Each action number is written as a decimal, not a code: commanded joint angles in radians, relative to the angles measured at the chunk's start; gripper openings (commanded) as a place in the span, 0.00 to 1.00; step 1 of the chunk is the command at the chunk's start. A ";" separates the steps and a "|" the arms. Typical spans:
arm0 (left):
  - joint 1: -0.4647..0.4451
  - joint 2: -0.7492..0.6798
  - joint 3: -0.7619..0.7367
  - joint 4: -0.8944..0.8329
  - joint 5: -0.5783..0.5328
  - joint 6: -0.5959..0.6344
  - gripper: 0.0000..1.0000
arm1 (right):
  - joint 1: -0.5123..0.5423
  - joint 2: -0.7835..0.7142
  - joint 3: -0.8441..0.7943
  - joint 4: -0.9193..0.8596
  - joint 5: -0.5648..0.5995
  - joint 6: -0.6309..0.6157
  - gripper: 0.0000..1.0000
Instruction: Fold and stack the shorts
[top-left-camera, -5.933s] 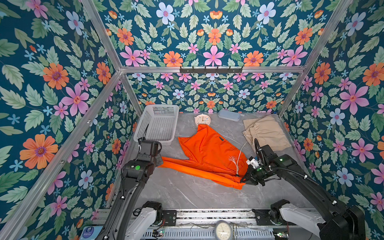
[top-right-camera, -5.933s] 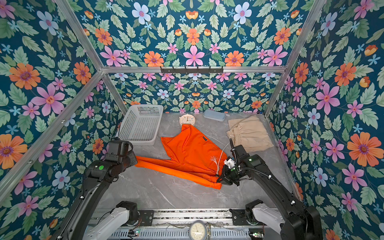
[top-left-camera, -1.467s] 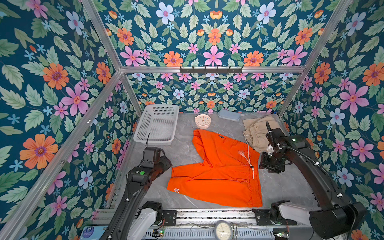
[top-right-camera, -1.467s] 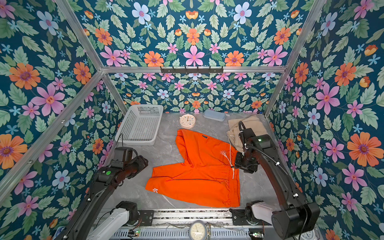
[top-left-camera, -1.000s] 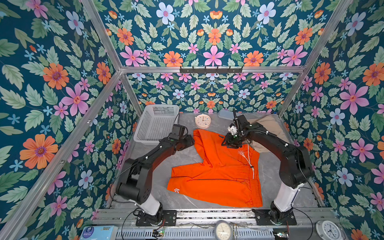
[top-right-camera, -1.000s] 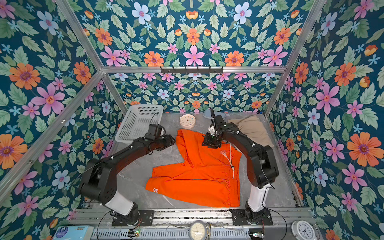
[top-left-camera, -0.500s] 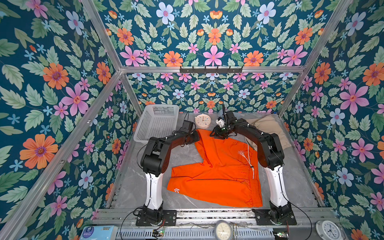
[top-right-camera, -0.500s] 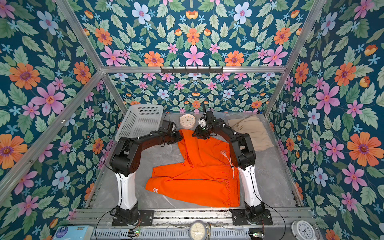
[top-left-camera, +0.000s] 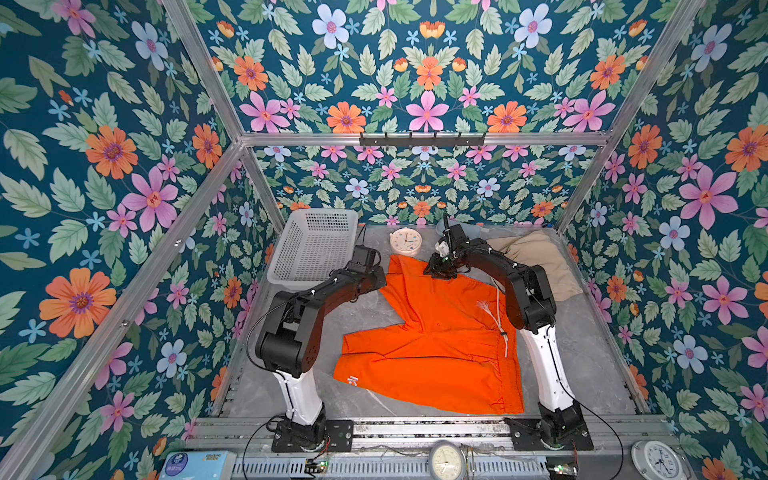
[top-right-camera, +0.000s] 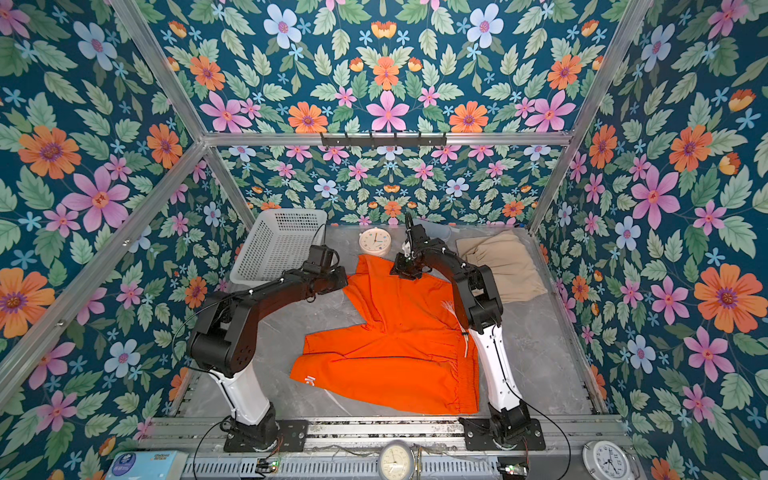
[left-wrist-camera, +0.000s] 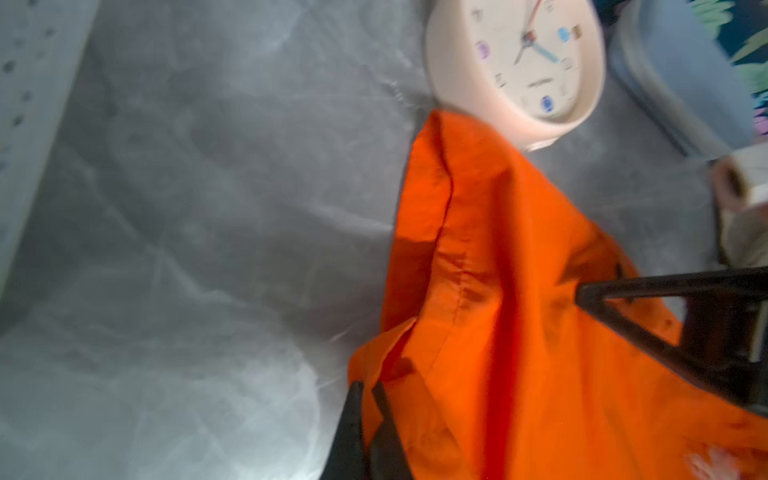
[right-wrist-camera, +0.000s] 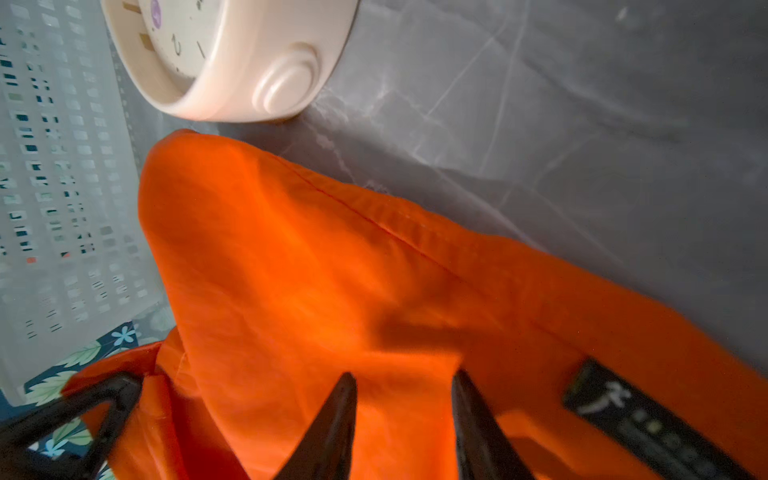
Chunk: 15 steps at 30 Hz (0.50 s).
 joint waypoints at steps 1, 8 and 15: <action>0.004 -0.068 -0.084 -0.025 -0.068 -0.002 0.00 | -0.002 0.008 -0.023 -0.094 0.121 -0.001 0.39; 0.018 -0.218 -0.284 -0.032 -0.138 -0.068 0.22 | 0.002 0.004 -0.023 -0.045 0.051 -0.005 0.40; 0.009 -0.344 -0.260 -0.040 -0.103 -0.088 0.45 | 0.031 -0.071 0.036 -0.024 -0.028 -0.038 0.42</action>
